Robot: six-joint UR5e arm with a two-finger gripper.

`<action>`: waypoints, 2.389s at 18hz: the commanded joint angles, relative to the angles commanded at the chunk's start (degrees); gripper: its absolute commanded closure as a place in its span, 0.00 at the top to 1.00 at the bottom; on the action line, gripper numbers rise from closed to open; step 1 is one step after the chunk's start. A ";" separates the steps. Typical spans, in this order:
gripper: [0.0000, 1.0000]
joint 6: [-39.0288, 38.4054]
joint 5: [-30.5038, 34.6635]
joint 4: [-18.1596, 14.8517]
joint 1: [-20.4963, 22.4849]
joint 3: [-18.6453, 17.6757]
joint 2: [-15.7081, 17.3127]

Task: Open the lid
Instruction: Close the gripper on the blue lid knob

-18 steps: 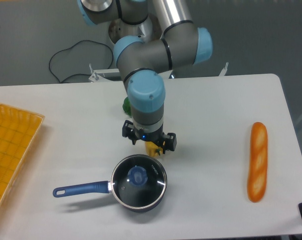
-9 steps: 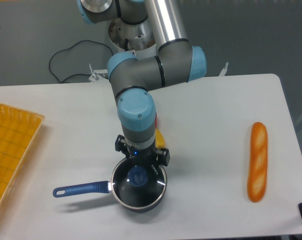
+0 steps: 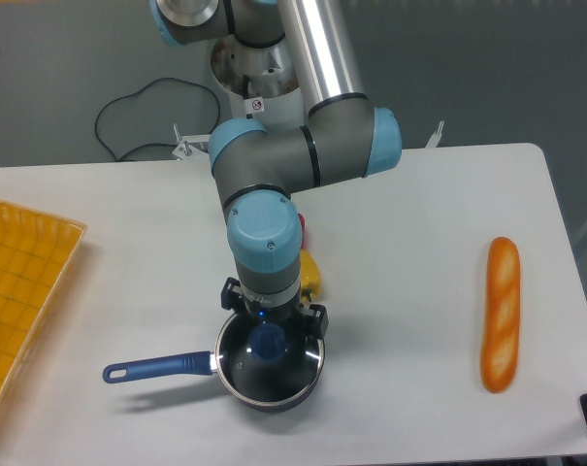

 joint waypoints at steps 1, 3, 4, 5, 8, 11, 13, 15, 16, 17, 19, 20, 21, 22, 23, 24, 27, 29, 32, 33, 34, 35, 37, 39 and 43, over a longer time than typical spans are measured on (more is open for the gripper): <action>1.00 -0.09 0.00 0.00 0.00 0.00 -0.18; 1.00 -0.70 0.00 0.79 0.00 0.17 -0.53; 1.00 -0.88 0.00 0.97 0.00 0.26 -0.70; 1.00 -0.97 0.00 0.97 0.00 0.26 -0.79; 1.00 -0.97 0.00 0.97 0.00 0.26 -0.88; 1.00 -1.05 0.00 0.97 0.00 0.26 -0.88; 1.00 -1.05 0.00 0.97 0.00 0.26 -0.97; 1.00 -1.40 0.09 0.97 0.00 0.26 -1.14; 1.00 -1.41 0.09 0.97 0.00 0.26 -1.23; 1.00 -1.41 0.00 0.97 0.00 0.26 -1.23; 1.00 -1.41 0.09 1.05 -0.09 0.26 -1.32; 1.00 -1.41 0.00 1.05 -0.09 0.26 -1.32; 1.00 -1.41 0.00 1.05 -0.09 0.26 -1.32; 1.00 -1.49 0.09 1.05 -0.26 0.26 -1.32; 1.00 -1.49 0.09 1.05 -0.44 0.18 -1.41; 1.00 -1.49 0.09 1.05 -0.44 0.18 -1.32; 1.00 -1.49 0.09 1.05 -0.61 0.09 -1.41; 1.00 -1.49 0.09 1.05 -0.62 0.09 -1.50; 1.00 -1.58 0.09 1.05 -0.70 0.09 -1.76; 1.00 -1.58 0.09 1.05 -0.79 0.09 -1.85; 1.00 -1.67 0.09 1.14 -0.97 0.09 -1.93; 1.00 -1.84 0.09 1.14 -1.05 0.09 -1.94; 1.00 -2.20 0.09 1.32 -1.14 0.09 -2.20; 1.00 -2.20 0.09 1.32 -1.14 0.09 -2.29; 0.95 -2.20 0.17 1.32 -1.14 0.17 -2.29</action>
